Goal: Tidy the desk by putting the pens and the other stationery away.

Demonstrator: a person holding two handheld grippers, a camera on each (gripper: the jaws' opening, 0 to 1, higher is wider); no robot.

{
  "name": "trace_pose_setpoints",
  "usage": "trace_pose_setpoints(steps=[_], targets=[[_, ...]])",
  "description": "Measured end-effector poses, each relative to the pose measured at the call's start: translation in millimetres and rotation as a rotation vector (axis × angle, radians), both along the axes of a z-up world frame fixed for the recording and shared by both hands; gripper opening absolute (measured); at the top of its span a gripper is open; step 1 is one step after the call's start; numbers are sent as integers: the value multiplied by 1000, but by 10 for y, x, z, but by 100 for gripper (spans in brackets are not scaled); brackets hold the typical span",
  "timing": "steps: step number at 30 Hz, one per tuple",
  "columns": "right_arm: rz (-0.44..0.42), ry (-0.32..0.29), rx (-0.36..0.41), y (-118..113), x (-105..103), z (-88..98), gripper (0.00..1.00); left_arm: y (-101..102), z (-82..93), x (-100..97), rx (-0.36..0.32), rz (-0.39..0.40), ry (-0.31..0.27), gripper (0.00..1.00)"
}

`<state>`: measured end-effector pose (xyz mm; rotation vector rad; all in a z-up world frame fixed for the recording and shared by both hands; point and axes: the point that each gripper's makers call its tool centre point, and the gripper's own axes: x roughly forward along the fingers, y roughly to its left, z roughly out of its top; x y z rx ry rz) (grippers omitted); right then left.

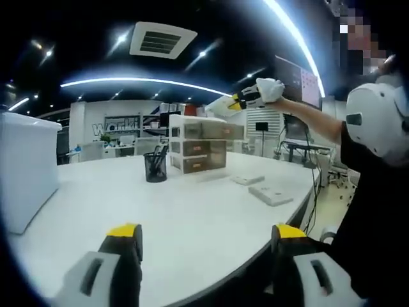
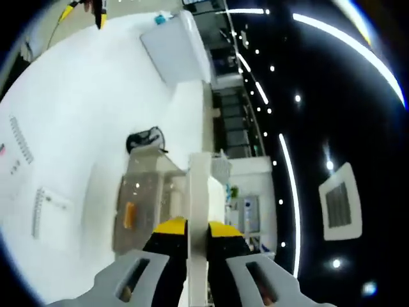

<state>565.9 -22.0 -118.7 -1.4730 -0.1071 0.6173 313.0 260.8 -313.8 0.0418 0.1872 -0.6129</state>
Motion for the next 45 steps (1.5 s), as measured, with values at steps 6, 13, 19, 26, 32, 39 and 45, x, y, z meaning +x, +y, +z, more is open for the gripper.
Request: trace_pose_setpoints(steps=[6,13,19,26,32,39,45], targets=[[-15,62,0,10,79,-57,8,-14,-1,-18,0,-4,2,82],[-34,123,-3,1,174,-137,8,-13,10,-29,-5,-4,2,82],[-49,159,-26,4,240,-224,8,-16,25,-43,-11,-5,0,82],[-65,206,-45,11,360,-326,8,-9,36,-54,-16,-3,-3,82],[-77,246,-56,39,449,-429,8,9,38,-71,-22,1,-4,82],[-93,284,-54,17,566,-506,8,25,19,-79,-22,7,3,82],[-108,305,-56,-9,702,-604,8,30,13,-81,-19,10,7,82]])
